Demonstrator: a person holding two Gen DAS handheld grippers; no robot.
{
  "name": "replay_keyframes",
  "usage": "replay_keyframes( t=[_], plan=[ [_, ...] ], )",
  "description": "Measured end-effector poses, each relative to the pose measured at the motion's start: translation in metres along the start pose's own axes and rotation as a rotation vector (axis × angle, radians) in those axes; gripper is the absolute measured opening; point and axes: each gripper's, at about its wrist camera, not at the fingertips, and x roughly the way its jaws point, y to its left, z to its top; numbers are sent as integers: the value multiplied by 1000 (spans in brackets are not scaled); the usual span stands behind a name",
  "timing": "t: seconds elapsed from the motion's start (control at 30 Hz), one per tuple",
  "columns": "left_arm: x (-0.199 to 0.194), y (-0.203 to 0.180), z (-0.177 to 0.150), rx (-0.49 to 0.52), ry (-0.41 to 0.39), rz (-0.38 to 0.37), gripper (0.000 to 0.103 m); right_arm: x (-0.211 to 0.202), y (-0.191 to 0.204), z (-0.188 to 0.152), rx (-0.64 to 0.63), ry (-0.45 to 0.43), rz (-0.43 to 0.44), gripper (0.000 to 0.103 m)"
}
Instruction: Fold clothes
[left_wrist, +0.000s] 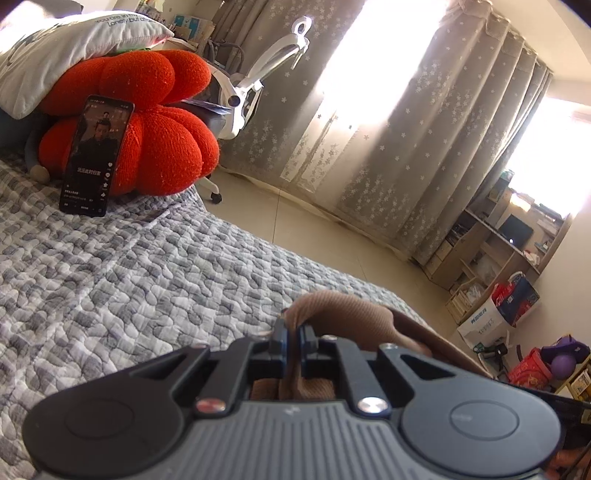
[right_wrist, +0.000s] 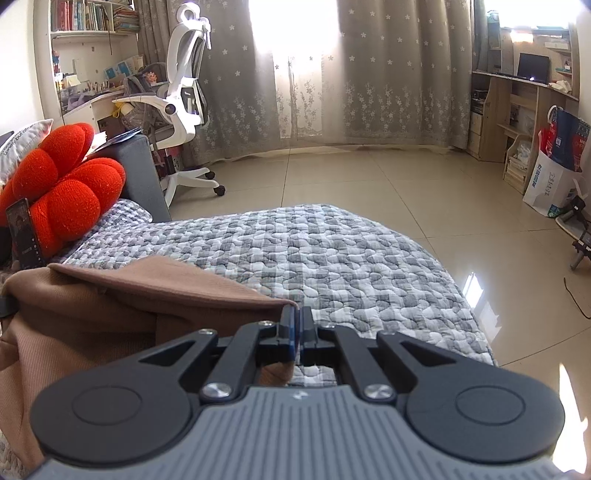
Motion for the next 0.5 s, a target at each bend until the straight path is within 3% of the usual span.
replay_keyframes(
  t=[0.1,0.13,0.23,0.27,0.4,0.5],
  plan=[
    [2,3,-4,31,25,6,11,3,2,-4,-27,47,25,5],
    [0,3,-4,39,27,2,19,2,4,-5,-41,52,25,13],
    [-8,3,-5,63,41,-20,54,-2,6,-6,-76,69,34,17],
    [-11,3,-5,76,50,-34,59,-4,6,-7,-82,75,41,18],
    [-26,0,-9,140,82,-80,64,-17,8,-10,-117,86,93,42],
    [-34,0,-13,176,111,-110,65,-29,15,-14,-173,80,142,45]
  ],
)
